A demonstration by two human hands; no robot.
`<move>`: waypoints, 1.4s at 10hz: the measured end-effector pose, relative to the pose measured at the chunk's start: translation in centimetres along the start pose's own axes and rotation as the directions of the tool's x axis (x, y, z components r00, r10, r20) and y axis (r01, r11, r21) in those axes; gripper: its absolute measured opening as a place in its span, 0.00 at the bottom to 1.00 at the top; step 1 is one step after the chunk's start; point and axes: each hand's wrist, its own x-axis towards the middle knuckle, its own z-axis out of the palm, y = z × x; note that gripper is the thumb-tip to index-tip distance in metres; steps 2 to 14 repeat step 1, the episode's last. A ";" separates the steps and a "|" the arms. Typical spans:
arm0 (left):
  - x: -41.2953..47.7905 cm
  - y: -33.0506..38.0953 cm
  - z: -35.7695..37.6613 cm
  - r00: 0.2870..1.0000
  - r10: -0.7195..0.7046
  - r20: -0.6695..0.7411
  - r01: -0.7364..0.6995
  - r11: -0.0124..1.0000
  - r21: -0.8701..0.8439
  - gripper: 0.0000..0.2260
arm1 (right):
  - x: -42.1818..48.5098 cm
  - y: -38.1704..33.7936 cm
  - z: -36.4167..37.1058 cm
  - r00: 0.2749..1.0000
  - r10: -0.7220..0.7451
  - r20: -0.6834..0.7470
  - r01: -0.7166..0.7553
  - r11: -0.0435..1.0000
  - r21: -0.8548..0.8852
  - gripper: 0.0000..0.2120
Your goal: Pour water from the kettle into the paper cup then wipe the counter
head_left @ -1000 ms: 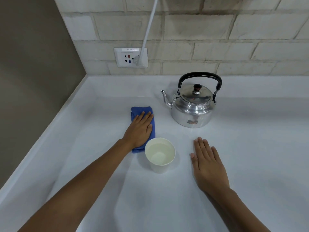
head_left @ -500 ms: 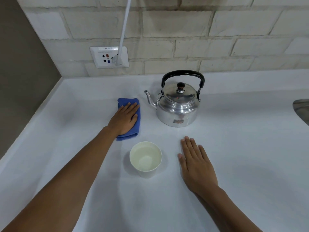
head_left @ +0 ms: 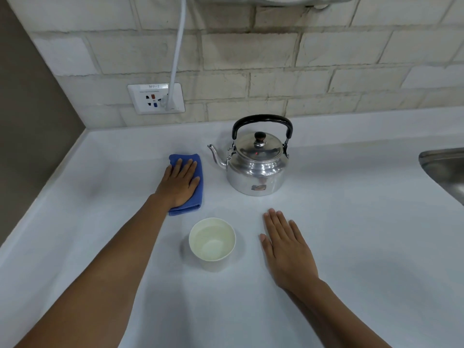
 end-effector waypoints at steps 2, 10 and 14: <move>-1.1 0.1 0.2 0.998 -0.023 -0.063 0.024 1.000 0.012 0.27 | 0.1 0.1 0.1 1.000 -0.001 -0.005 0.001 1.000 0.013 0.25; -1.1 0.1 0.2 0.998 -0.023 -0.063 0.024 1.000 0.012 0.27 | 0.1 0.1 0.1 1.000 -0.001 -0.005 0.001 1.000 0.013 0.25; -1.1 0.1 0.2 0.998 -0.023 -0.063 0.024 1.000 0.012 0.27 | 0.1 0.1 0.1 1.000 -0.001 -0.005 0.001 1.000 0.013 0.25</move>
